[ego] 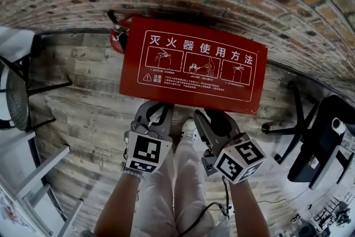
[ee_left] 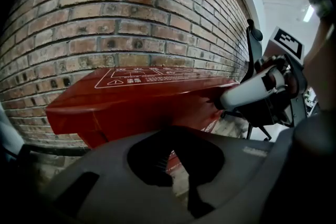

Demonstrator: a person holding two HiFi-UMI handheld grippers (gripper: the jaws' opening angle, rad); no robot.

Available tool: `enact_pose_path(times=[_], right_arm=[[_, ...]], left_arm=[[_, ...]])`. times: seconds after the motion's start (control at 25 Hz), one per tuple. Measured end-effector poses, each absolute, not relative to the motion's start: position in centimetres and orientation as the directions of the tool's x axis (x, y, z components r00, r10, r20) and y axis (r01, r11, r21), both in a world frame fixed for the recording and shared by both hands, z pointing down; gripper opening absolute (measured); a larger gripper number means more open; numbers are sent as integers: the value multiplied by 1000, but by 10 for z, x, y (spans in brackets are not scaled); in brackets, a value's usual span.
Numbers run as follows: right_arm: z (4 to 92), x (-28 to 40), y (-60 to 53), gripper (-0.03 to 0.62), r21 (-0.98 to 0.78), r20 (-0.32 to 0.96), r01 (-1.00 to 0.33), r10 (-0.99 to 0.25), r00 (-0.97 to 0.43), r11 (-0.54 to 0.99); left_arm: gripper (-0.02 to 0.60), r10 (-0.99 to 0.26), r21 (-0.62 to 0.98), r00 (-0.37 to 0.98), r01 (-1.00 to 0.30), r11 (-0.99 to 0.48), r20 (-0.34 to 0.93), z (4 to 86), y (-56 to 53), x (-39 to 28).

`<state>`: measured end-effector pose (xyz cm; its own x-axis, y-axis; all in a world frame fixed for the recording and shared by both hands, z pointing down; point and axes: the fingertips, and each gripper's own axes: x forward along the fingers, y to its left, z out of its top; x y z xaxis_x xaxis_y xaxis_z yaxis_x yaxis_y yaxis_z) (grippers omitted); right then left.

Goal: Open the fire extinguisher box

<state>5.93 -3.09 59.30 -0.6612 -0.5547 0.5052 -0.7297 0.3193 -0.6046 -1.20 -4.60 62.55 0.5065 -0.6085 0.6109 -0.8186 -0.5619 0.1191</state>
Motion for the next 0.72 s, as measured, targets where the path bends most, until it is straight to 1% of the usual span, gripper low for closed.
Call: enact_pose_path(times=[0.36,0.72], right_arm=[[550,61,-30,121,-566,476,-729,-569,-671,386],[486,68,-71,86,-439,436,-753,-617,-655,489]], left_arm=[[0,-570,135,509,-810,-571,645,631,-25,-12],[0,-537,168,510,-811,-560,672,629,-38,-9]])
